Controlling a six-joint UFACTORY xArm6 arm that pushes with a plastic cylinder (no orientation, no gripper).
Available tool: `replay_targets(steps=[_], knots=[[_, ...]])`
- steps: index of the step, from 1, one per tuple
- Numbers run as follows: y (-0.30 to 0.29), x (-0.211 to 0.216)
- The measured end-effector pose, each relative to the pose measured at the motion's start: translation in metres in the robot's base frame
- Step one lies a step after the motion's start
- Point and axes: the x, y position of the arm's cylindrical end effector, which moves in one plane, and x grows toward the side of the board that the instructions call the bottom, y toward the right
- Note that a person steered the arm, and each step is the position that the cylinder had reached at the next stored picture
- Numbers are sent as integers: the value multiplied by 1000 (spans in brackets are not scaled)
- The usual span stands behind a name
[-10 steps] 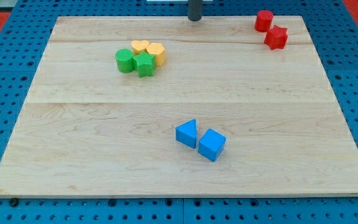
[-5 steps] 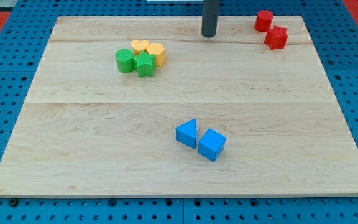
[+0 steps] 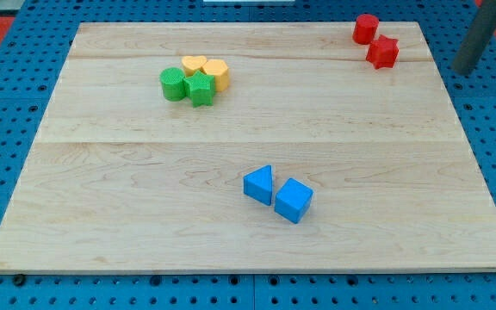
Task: Move the red star towards the center of the board
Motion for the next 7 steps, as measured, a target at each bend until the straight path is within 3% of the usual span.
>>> replay_targets(steps=[1,2,4,7], knots=[[3,-52],[-11,-77],[-75,-64],[-182,8]])
